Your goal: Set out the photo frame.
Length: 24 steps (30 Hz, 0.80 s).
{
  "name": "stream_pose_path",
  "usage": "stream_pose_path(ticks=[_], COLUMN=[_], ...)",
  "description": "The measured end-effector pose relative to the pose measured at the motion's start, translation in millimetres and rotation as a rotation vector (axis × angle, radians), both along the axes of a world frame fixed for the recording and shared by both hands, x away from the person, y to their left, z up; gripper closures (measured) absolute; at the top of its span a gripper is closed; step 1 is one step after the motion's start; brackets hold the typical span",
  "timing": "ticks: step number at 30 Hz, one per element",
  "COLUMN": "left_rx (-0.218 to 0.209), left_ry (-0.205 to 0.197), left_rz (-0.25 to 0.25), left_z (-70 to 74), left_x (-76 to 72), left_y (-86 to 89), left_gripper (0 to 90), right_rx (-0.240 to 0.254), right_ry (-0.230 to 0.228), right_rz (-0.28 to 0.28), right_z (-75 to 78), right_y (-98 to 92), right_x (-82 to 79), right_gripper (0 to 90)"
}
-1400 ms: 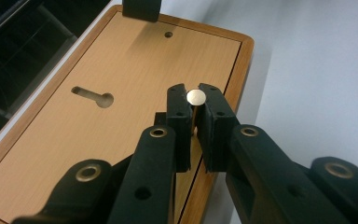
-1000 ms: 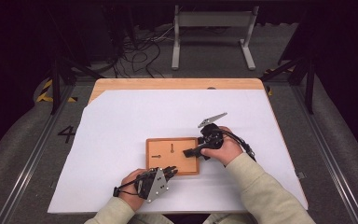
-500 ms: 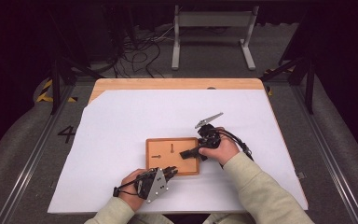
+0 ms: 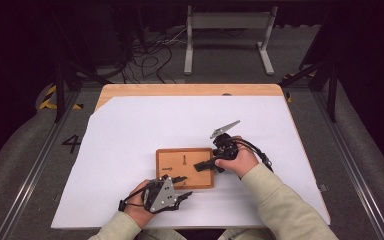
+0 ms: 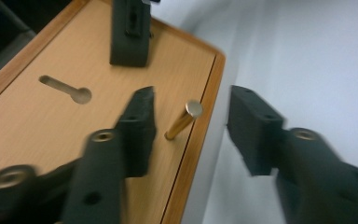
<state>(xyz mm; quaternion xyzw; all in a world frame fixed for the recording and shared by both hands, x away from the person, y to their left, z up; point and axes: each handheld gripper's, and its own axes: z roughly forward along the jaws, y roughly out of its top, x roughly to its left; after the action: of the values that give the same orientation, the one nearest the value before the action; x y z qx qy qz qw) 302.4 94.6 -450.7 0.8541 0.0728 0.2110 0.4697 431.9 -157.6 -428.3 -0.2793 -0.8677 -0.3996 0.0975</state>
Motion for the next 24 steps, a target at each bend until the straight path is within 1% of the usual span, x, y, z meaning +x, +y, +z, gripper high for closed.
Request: stream_pose_path(ticks=[1, 3, 4, 6, 7, 8, 9, 12, 13, 15, 16, 17, 18, 20, 22, 23, 24], left_rx=[-0.027, -0.083, -0.083, -0.151, -0.174, -0.193, -0.208, -0.24, -0.245, -0.239, -0.247, -0.255, -0.255, -0.267, -0.287, -0.291, -0.297], left_ry=[0.02, 0.045, 0.045, 0.071, 0.079, 0.082, 0.073, 0.049, 0.052, 0.049, 0.053, 0.057, 0.057, 0.055, 0.061, 0.058, 0.065], left_rz=[-0.004, -0.01, -0.01, 0.015, 0.028, 0.044, 0.063, 0.127, 0.145, 0.183, 0.205, 0.219, 0.219, 0.253, 0.271, 0.28, 0.294], left_z=[3.9, 13.4, 13.4, 25.7, 30.5, 34.5, 37.6, 44.0, 45.2, 46.5, 46.9, 47.2, 47.2, 49.1, 49.7, 49.8, 49.5], left_x=[-0.3, -0.4, -0.4, -2.0, -2.2, -2.5, -2.7, -0.8, 0.4, 3.2, 4.3, 4.8, 4.8, 6.3, 7.4, 8.2, 8.7], left_y=[3.2, 10.4, 10.4, 20.4, 24.5, 28.3, 31.9, 44.0, 47.6, 54.2, 58.5, 60.8, 60.8, 69.5, 75.8, 78.8, 81.0], left_gripper=[45.1, 40.8, 39.4, 38.6, 38.5, 38.4, 38.2, 35.7, 34.5, 33.5, 33.5, 33.2, 32.6, 31.9, 31.7, 31.5, 31.4], right_rx=[-0.002, -0.005, -0.005, -0.011, -0.014, -0.019, -0.021, -0.033, -0.037, -0.045, -0.05, -0.059, -0.059, -0.073, -0.086, -0.088, -0.094], right_ry=[-0.007, -0.018, -0.018, -0.038, -0.051, -0.062, -0.072, -0.102, -0.115, -0.133, -0.148, -0.166, -0.166, -0.202, -0.234, -0.248, -0.262], right_rz=[0.002, 0.007, 0.007, 0.009, 0.015, 0.019, 0.023, 0.029, 0.033, 0.042, 0.048, 0.054, 0.054, 0.064, 0.078, 0.088, 0.095], right_z=[0.9, 2.2, 2.2, 4.0, 5.2, 6.3, 7.2, 10.6, 11.6, 14.3, 15.6, 17.2, 17.2, 20.2, 23.0, 23.9, 24.7], right_y=[-0.1, -0.1, -0.1, 0.2, 0.3, 0.2, 0.3, 0.4, 0.3, 0.4, 0.5, 0.8, 0.8, 1.0, 0.9, 0.9, 0.9], right_x=[-0.9, -2.5, -2.5, -5.6, -7.4, -8.9, -10.3, -16.3, -18.0, -22.1, -24.4, -27.5, -27.5, -34.3, -40.6, -42.7, -44.9], right_gripper=[41.0, 41.4, 41.4, 41.9, 42.1, 42.6, 43.0, 44.0, 44.7, 45.9, 46.3, 46.8, 46.8, 48.4, 50.1, 50.6, 51.2])
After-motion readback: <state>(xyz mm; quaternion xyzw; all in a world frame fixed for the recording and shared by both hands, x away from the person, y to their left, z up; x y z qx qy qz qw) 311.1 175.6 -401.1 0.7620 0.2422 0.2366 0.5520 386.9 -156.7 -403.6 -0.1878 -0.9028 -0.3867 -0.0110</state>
